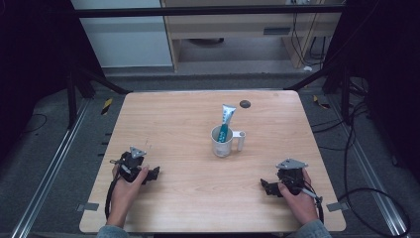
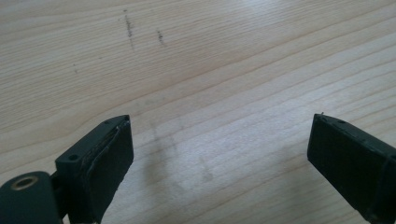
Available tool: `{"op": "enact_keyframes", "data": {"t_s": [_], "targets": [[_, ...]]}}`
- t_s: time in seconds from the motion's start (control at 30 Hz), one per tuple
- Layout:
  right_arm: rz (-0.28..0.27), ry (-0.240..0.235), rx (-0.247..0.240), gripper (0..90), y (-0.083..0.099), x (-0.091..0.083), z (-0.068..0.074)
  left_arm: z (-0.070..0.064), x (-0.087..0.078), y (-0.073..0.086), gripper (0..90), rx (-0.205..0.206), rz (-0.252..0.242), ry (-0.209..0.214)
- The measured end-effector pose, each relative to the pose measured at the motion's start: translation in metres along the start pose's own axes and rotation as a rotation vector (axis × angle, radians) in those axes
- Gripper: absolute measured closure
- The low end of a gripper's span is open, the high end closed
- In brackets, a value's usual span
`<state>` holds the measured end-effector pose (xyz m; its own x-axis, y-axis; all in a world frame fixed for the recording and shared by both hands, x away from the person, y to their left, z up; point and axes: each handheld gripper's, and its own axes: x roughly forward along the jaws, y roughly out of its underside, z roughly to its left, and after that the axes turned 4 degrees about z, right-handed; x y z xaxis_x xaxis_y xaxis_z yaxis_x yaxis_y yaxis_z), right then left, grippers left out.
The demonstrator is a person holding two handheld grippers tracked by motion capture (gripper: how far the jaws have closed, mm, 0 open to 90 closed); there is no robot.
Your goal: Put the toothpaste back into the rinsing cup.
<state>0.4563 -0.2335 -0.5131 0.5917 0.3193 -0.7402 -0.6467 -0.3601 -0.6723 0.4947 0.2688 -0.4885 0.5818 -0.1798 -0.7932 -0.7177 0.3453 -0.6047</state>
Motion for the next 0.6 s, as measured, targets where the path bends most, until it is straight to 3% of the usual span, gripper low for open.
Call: {"op": "enact_keyframes", "data": {"t_s": [0.37,0.6], "targets": [[0.0,0.0,-0.001,0.4,0.0,0.0,0.0,0.015,0.01,0.004,6.5,-0.025,0.01,-0.01],[0.0,0.0,0.0,0.4,0.0,0.0,0.0,0.027,0.019,0.007,1.8,-0.058,-0.056,0.017]]}}
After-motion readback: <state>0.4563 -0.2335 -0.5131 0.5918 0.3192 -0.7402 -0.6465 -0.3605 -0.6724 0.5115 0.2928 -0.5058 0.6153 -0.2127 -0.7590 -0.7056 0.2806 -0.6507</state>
